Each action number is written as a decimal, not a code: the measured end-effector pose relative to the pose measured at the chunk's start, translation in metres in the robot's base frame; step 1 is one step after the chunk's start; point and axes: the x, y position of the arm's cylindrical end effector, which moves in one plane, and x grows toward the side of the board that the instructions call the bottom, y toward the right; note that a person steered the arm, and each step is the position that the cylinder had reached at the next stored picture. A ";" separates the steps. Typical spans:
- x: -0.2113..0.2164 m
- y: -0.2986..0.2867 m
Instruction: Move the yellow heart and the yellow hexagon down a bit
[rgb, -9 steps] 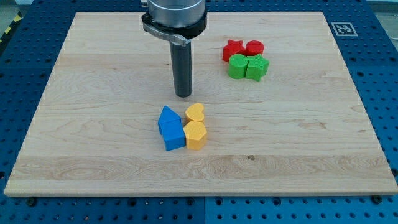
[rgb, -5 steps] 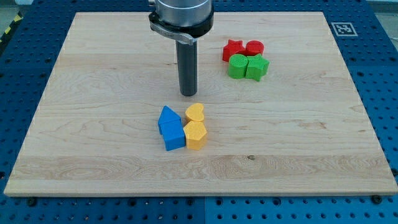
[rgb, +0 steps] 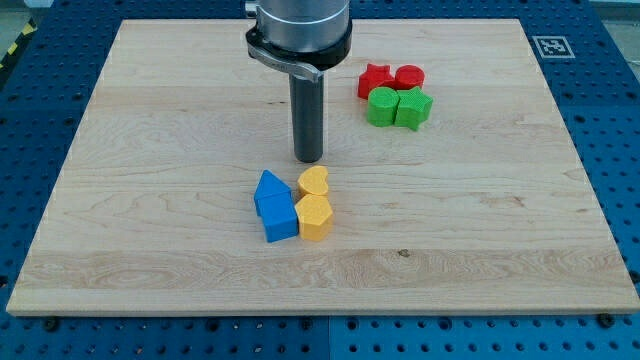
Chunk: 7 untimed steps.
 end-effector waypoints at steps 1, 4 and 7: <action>0.005 0.003; 0.046 0.040; 0.074 0.067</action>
